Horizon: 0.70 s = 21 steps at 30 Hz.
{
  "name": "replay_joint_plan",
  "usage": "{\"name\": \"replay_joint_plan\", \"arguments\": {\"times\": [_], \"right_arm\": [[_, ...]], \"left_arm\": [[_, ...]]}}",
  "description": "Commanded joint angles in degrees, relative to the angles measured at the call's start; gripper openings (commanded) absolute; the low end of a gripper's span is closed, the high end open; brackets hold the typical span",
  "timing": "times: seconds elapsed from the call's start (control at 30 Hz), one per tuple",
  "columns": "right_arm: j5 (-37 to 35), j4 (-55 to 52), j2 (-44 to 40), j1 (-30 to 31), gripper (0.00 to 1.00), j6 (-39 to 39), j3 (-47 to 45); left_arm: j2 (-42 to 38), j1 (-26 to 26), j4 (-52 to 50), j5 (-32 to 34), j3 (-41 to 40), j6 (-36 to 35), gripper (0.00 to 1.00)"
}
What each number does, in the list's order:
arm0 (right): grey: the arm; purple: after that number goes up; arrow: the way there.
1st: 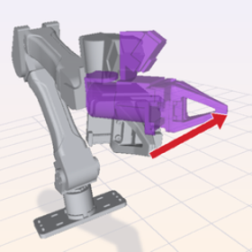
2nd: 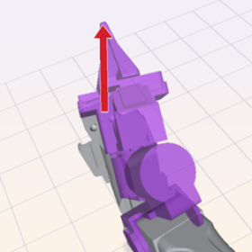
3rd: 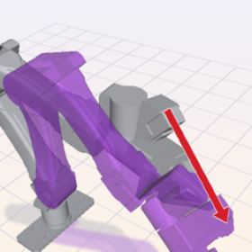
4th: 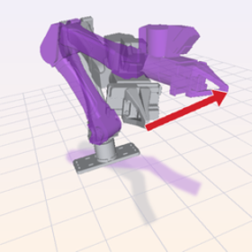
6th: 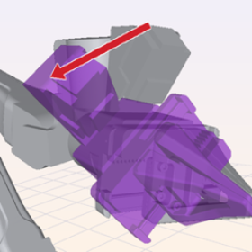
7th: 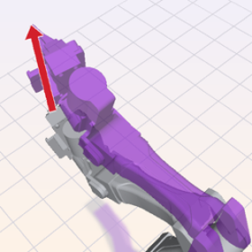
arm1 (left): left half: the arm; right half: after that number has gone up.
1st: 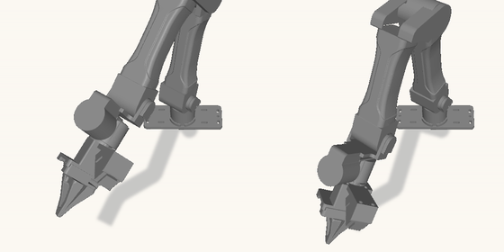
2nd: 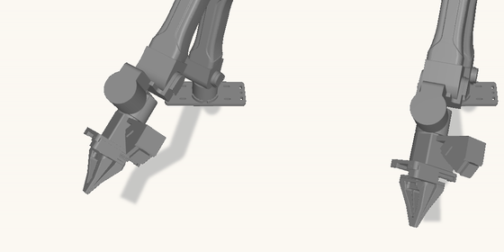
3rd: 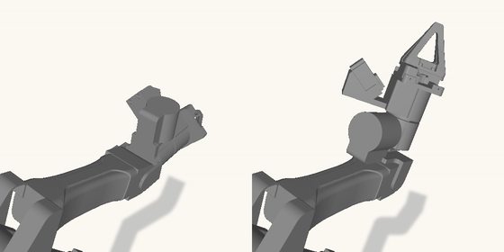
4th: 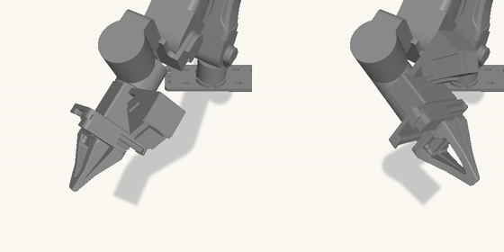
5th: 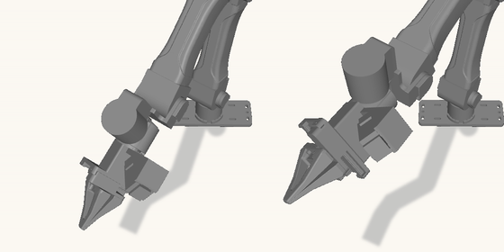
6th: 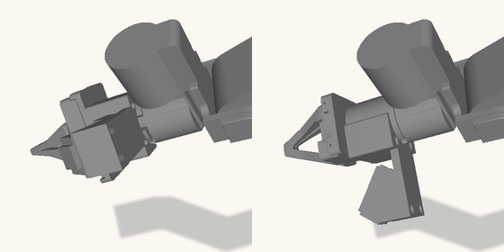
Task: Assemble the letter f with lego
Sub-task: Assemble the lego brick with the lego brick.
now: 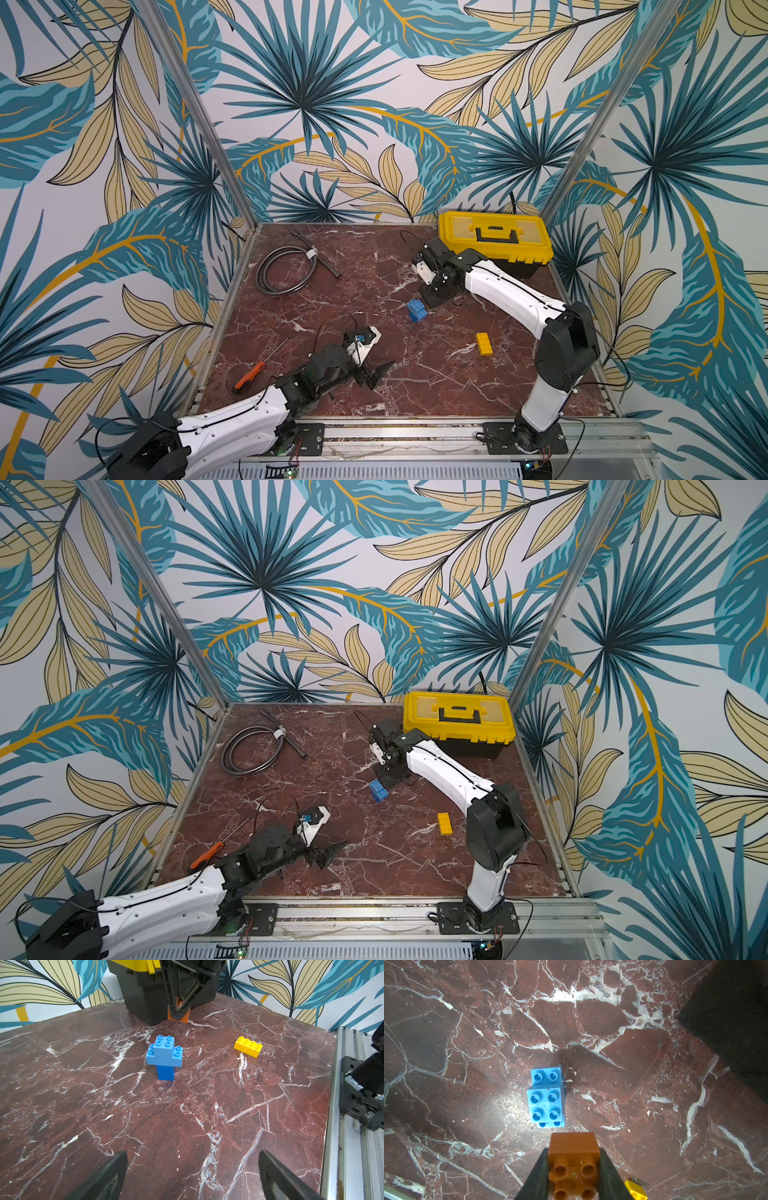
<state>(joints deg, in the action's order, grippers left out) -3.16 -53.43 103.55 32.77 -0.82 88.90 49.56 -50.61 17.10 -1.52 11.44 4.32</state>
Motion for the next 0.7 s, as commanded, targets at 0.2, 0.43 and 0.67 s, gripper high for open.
{"name": "replay_joint_plan", "arguments": {"times": [0.2, 0.43, 0.67], "right_arm": [[2.0, -4.4, 3.7, 1.4, 0.30, -2.3, 4.4], [0.3, -5.3, 6.0, 2.3, 0.31, -2.6, 6.5], [-0.6, -5.9, 7.8, 3.1, 0.31, -2.7, 8.1]], "left_arm": [[-0.9, -0.2, 0.7, -0.7, 0.8, -0.5, 0.99], [-0.8, -0.2, 0.7, -0.5, 0.6, -0.5, 0.99], [-0.9, -0.2, 0.6, -0.1, 0.3, -0.4, 0.99]]}}
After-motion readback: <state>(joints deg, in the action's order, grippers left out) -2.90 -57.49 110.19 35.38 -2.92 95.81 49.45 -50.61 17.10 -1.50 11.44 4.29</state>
